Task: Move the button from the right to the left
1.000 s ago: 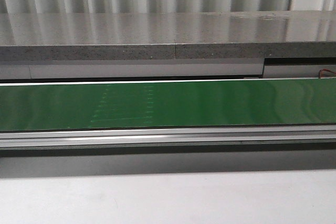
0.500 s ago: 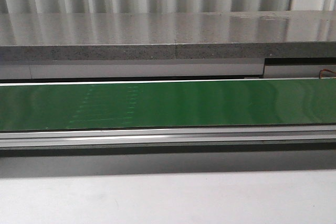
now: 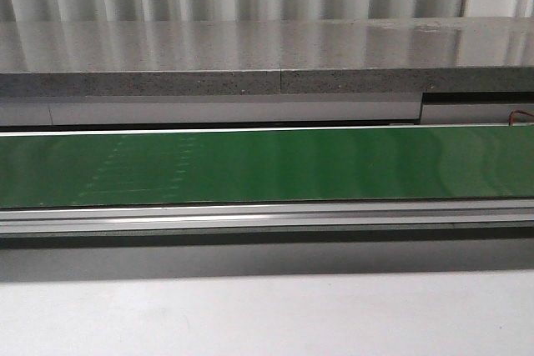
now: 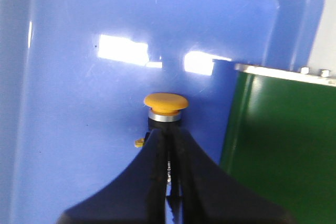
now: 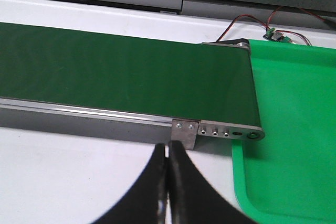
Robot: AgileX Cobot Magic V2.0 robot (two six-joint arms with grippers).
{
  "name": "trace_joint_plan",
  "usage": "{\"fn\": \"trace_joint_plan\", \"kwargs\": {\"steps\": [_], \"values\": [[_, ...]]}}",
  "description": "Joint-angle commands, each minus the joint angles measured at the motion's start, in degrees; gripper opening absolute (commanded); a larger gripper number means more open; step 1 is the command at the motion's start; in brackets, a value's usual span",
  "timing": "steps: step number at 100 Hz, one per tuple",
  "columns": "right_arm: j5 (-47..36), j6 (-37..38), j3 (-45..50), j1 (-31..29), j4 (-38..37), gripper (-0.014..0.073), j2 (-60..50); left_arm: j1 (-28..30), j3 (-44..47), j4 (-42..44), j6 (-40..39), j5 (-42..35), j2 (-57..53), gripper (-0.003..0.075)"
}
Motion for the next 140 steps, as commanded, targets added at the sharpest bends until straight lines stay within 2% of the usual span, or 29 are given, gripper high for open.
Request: {"fn": "trace_joint_plan", "kwargs": {"steps": [1,15,48,64,81,112,140], "values": [[-4.2,-0.3,-1.5,0.2,-0.2,-0.0067,0.6,-2.1,-1.5,-3.4,-0.9,-1.8,-6.3,-0.002],[-4.2,-0.3,-1.5,0.2,-0.2,-0.0067,0.6,-6.1,-1.5,-7.1,-1.1,-3.7,-11.0,-0.002],[-4.1,-0.3,-1.5,0.2,-0.2,-0.0067,0.6,-18.9,-1.5,-7.4,-1.3,-5.5,-20.6,-0.002],[-4.1,-0.3,-1.5,0.2,-0.2,-0.0067,0.6,-22.9,0.6,-7.4,-1.3,-8.2,-24.3,-0.002],[-4.1,-0.3,-1.5,0.2,-0.2,-0.0067,0.6,-24.6,8.2,-7.7,-1.4,-13.9,-30.5,-0.002],[-4.1,-0.3,-1.5,0.2,-0.2,-0.0067,0.6,-24.6,26.4,-8.1,-1.4,-29.1,-44.8,-0.002],[-4.1,-0.3,-1.5,0.2,-0.2,-0.0067,0.6,-24.6,43.1,-8.2,-1.4,-37.4,-59.7,-0.002]]}}
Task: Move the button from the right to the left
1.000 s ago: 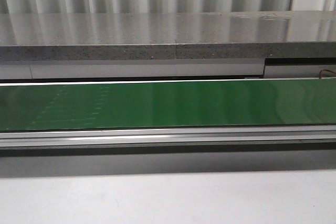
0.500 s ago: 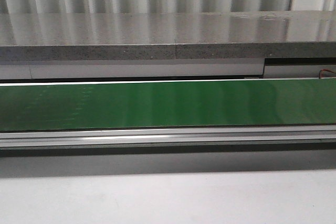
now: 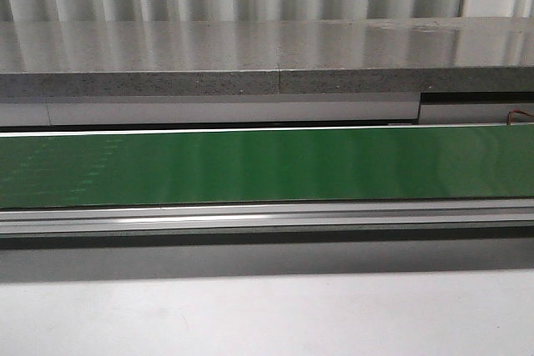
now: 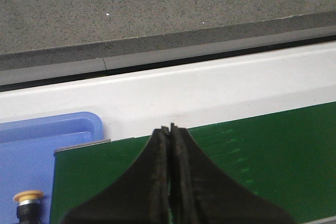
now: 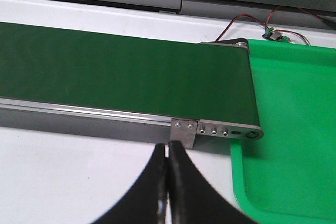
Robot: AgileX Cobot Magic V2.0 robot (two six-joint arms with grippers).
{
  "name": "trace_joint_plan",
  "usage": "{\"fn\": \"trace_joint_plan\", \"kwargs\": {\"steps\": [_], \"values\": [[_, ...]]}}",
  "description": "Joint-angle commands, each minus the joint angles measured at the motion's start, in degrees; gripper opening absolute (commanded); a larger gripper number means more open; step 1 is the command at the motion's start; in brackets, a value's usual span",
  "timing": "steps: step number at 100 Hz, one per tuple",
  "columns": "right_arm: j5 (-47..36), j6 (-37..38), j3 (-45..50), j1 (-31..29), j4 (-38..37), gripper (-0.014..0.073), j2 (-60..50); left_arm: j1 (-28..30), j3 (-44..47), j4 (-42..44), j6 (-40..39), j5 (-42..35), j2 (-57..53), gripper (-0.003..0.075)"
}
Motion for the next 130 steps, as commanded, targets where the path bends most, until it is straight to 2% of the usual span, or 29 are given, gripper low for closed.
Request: {"fn": "trace_joint_plan", "kwargs": {"steps": [1,39,56,81,95,105,130], "values": [[-4.1,-0.3,-1.5,0.2,-0.2,-0.0067,0.6,-0.5,3.1,-1.2,-0.4,-6.4,-4.8,-0.002],[-4.1,-0.3,-1.5,0.2,-0.2,-0.0067,0.6,-0.5,21.3,-2.7,-0.4,-13.7,-26.8,-0.002],[-4.1,-0.3,-1.5,0.2,-0.2,-0.0067,0.6,-0.4,26.3,-5.2,-0.4,-13.4,-34.5,-0.002],[-4.1,-0.3,-1.5,0.2,-0.2,-0.0067,0.6,-0.4,32.3,-4.5,-0.4,-13.2,-44.1,-0.002],[-4.1,-0.3,-1.5,0.2,-0.2,-0.0067,0.6,-0.4,36.6,-3.8,-0.4,-15.6,-50.0,-0.002],[-4.1,-0.3,-1.5,0.2,-0.2,-0.0067,0.6,-0.4,39.4,-3.4,-0.4,-19.0,-53.2,-0.002],[-4.0,-0.3,-1.5,0.2,-0.2,-0.0067,0.6,-0.4,45.8,-2.0,-0.4,-26.7,-52.8,-0.002]]}}
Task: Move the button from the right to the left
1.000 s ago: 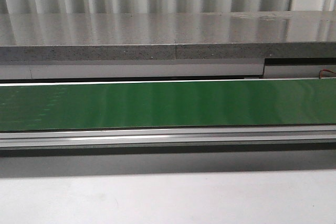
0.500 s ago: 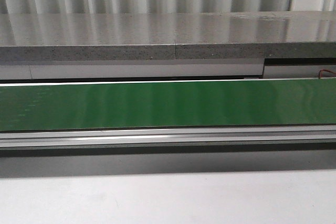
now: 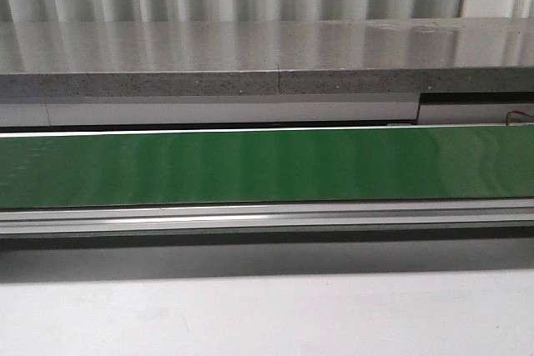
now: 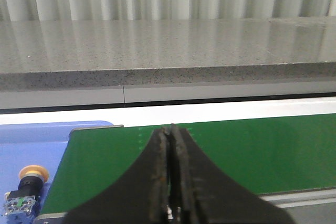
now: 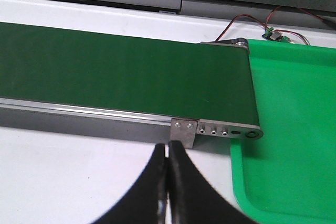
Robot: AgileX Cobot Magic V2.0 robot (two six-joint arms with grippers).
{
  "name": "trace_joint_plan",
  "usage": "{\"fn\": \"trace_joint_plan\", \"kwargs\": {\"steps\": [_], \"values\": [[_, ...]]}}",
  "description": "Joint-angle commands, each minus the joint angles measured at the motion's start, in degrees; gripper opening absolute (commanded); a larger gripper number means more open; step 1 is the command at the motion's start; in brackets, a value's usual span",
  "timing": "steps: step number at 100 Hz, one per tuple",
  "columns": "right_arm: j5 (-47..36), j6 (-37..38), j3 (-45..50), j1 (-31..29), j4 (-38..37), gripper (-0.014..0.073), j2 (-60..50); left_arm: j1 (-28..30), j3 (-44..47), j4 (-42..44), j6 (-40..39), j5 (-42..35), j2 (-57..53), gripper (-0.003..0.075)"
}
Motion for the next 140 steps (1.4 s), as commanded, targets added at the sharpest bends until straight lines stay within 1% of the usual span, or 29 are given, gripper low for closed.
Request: {"fn": "trace_joint_plan", "kwargs": {"steps": [1,7,11,16,24,26,29,41,140], "values": [[-4.0,-0.3,-1.5,0.2,-0.2,-0.0067,0.6,-0.4,0.4,2.0,-0.4,-6.9,-1.5,-0.002],[-4.0,-0.3,-1.5,0.2,-0.2,-0.0067,0.6,-0.3,2.0,6.1,-0.4,-8.1,-1.5,-0.002],[-4.0,-0.3,-1.5,0.2,-0.2,-0.0067,0.6,-0.2,3.0,7.9,-1.8,-9.1,-1.5,-0.002],[-4.0,-0.3,-1.5,0.2,-0.2,-0.0067,0.6,0.3,4.5,8.4,-4.9,-10.0,-1.8,-0.002],[-4.0,-0.3,-1.5,0.2,-0.2,-0.0067,0.6,0.8,7.6,8.4,-6.0,-12.6,-1.8,-0.002],[-4.0,-0.3,-1.5,0.2,-0.2,-0.0067,0.6,1.0,7.6,8.4,-6.0,-11.9,-1.8,-0.002],[-4.0,-0.3,-1.5,0.2,-0.2,-0.0067,0.6,1.1,7.3,8.8,-6.0,-9.0,-1.8,-0.002],[-4.0,-0.3,-1.5,0.2,-0.2,-0.0067,0.6,1.2,7.4,9.2,-6.0,-6.9,-1.8,-0.002],[-4.0,-0.3,-1.5,0.2,-0.2,-0.0067,0.6,1.2,7.4,9.2,-6.0,-6.7,-1.8,-0.002]]}}
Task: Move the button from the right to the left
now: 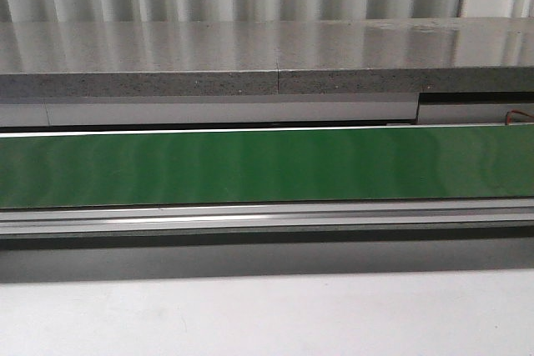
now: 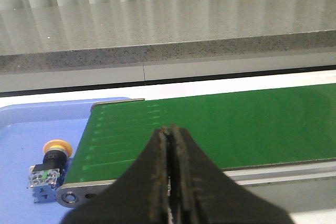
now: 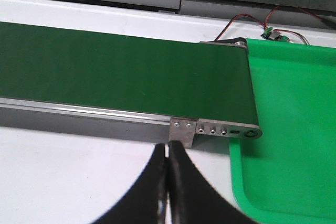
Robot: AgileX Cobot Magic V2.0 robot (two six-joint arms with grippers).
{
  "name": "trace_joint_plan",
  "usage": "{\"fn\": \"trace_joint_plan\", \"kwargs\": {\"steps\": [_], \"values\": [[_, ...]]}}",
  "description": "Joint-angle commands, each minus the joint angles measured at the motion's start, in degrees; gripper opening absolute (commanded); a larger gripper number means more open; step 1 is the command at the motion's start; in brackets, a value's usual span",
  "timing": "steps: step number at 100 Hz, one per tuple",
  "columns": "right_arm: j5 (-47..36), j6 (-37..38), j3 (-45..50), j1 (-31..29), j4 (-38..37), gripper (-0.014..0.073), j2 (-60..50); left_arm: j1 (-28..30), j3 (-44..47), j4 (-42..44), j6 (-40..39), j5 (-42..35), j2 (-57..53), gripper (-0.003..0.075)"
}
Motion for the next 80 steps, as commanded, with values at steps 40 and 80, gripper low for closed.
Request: {"fn": "trace_joint_plan", "kwargs": {"steps": [40,80], "values": [[-30.5,-0.1,9.7,-3.9,-3.1,-0.0067,0.0,0.0,2.3,-0.2,-0.5,-4.1,-1.8,-0.002],[-44.9,2.2,27.6,-8.3,-3.9,-0.0067,-13.3,0.0,2.3,-0.2,-0.5,-4.1,-1.8,-0.002]]}}
